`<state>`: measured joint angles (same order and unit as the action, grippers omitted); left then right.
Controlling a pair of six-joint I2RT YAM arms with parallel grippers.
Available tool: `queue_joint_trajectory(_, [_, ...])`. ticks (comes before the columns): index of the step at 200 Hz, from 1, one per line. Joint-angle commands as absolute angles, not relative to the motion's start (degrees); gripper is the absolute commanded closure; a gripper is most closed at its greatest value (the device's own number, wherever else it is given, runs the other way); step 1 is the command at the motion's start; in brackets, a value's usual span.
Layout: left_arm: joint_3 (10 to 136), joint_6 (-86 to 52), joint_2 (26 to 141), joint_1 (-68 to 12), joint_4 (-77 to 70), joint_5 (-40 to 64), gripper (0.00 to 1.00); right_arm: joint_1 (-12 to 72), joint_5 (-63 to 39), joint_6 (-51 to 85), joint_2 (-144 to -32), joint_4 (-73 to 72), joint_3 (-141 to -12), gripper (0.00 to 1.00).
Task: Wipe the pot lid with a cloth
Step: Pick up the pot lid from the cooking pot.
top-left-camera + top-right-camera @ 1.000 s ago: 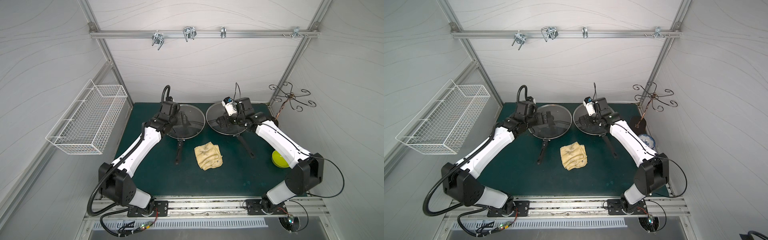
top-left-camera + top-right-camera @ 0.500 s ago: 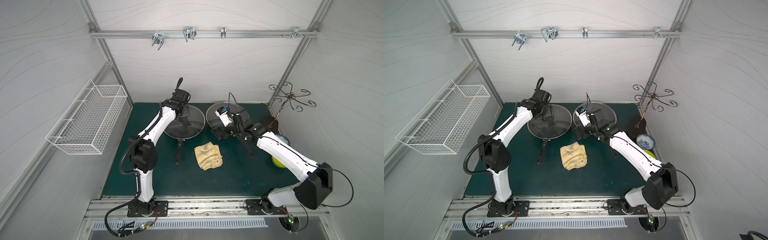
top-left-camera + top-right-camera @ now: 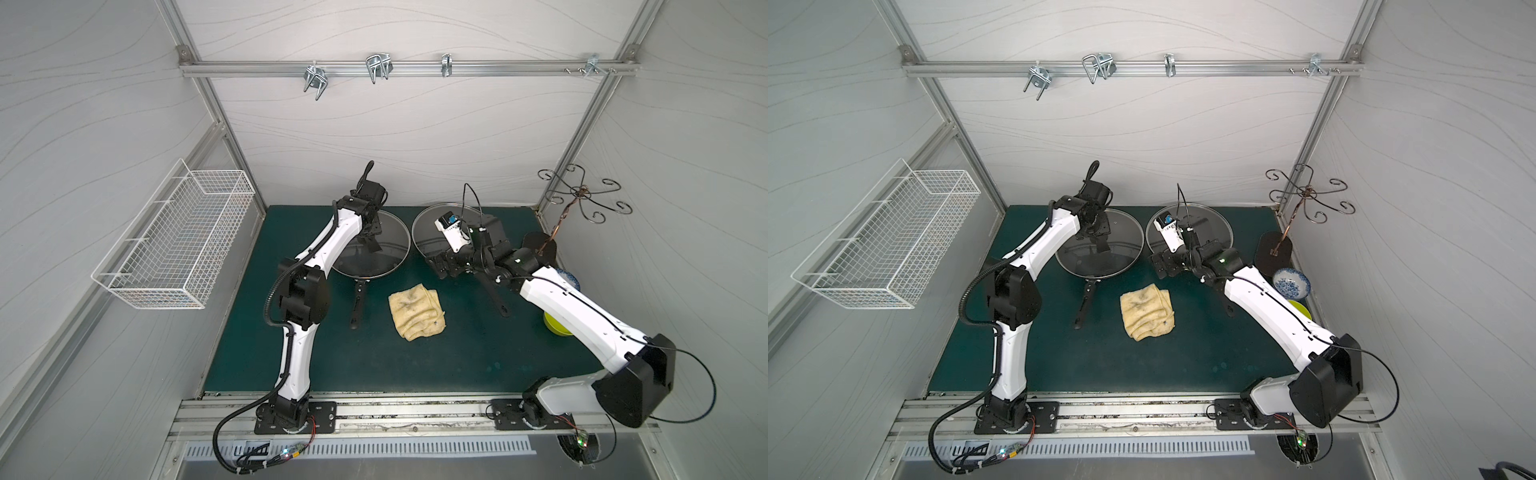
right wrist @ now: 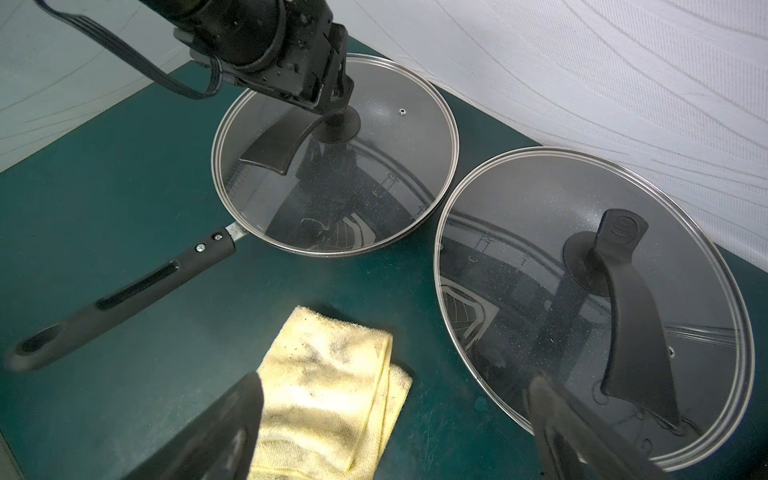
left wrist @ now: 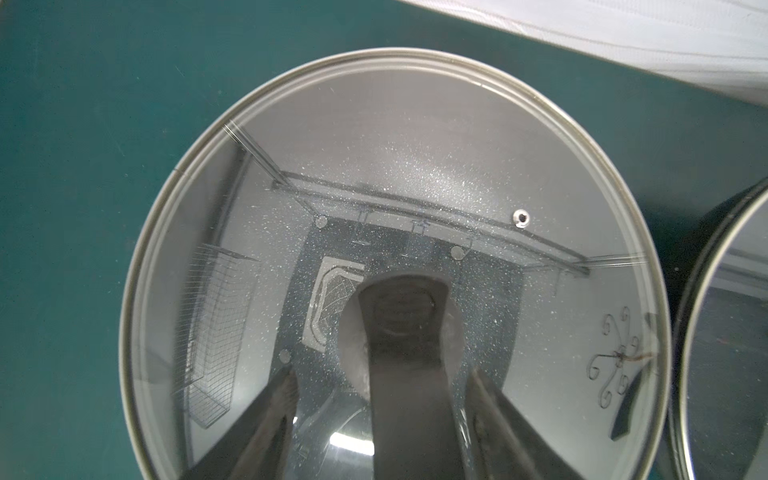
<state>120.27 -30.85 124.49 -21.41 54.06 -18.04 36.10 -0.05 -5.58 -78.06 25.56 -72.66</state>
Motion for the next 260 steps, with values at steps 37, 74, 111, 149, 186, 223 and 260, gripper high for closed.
queue_joint_trajectory(37, [123.5,-32.6,128.0,-21.4,55.8,-19.3,0.54,36.0,0.0,-6.5,-78.7,27.2,-74.1,0.01])
queue_joint_trajectory(74, [123.5,-34.2,129.1,-21.4,56.6,-17.5,0.5,36.0,0.0,-6.6,-79.0,27.0,-74.2,0.01])
queue_joint_trajectory(111, [124.8,-34.8,130.3,-21.3,57.9,-16.2,0.52,36.0,0.1,-6.8,-79.4,27.3,-74.5,0.01])
queue_joint_trajectory(149, [126.3,-36.1,131.8,-21.3,61.0,-14.9,0.58,35.9,0.5,-7.1,-79.5,27.5,-74.8,0.01])
queue_joint_trajectory(186, [127.4,-35.7,133.2,-21.3,61.2,-14.6,0.7,35.9,0.4,-8.0,-80.3,28.0,-76.1,0.01])
queue_joint_trajectory(223, [127.5,-34.7,132.4,-21.2,60.4,-14.5,1.0,35.7,-0.1,-8.4,-81.0,27.7,-76.5,0.01])
queue_joint_trajectory(260, [127.3,-30.7,128.7,-21.2,57.4,-15.9,1.0,35.6,-1.1,-7.8,-81.6,27.2,-76.1,0.01])
